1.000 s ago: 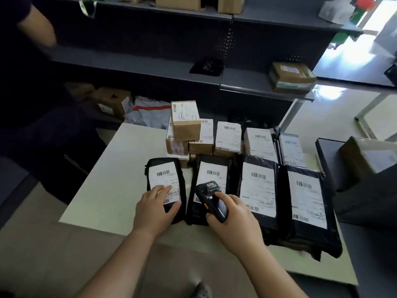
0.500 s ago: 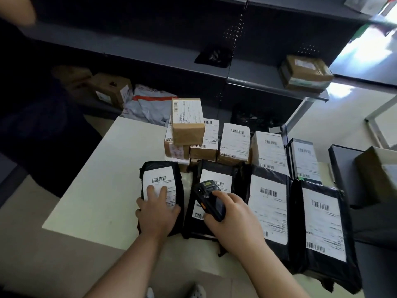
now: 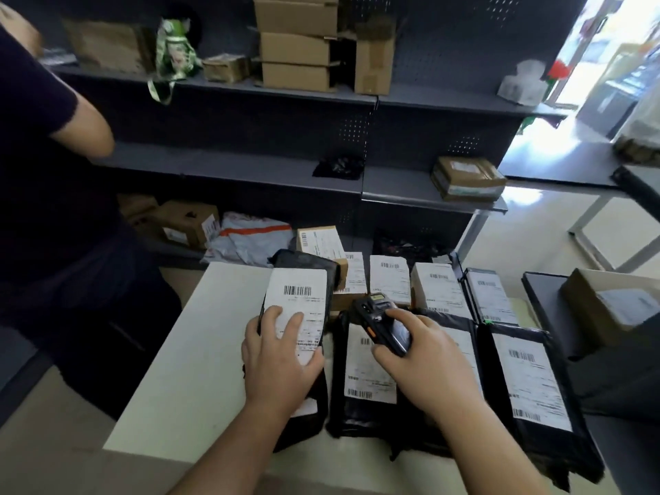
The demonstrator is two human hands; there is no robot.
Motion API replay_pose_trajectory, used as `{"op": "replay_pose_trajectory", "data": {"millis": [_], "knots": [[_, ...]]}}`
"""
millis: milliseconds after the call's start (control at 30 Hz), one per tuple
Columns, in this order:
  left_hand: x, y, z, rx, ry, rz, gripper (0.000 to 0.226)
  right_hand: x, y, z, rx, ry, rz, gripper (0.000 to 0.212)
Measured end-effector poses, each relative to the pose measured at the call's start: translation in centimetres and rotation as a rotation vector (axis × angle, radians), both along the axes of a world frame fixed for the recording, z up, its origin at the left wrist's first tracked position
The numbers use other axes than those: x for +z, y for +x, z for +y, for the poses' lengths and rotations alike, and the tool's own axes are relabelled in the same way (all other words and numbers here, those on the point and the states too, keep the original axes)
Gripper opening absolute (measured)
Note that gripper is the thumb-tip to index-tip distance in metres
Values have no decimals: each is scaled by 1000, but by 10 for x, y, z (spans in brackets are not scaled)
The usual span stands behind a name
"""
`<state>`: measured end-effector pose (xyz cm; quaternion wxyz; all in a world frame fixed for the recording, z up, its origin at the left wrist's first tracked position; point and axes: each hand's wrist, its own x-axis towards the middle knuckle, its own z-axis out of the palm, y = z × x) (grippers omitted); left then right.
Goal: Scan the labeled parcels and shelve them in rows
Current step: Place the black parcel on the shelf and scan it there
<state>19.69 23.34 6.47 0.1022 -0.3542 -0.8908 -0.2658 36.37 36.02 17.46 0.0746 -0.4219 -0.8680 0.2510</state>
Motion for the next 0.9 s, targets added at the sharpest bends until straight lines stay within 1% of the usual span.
{"op": "replay_pose_trajectory", "data": {"millis": [100, 200, 433, 700, 900], "knots": [[39, 3, 17, -70, 128, 49, 59, 36, 12, -3, -44, 63, 49, 61], [76, 5, 38, -120, 199, 70, 59, 69, 23, -6, -78, 135, 114, 59], [145, -3, 67, -174, 279, 117, 60, 122, 34, -18, -102, 242, 196, 59], [173, -21, 59, -136, 361, 176, 58, 147, 34, -37, -35, 305, 191, 59], [179, -31, 47, -131, 366, 185, 57, 159, 30, -52, 37, 296, 201, 57]]}}
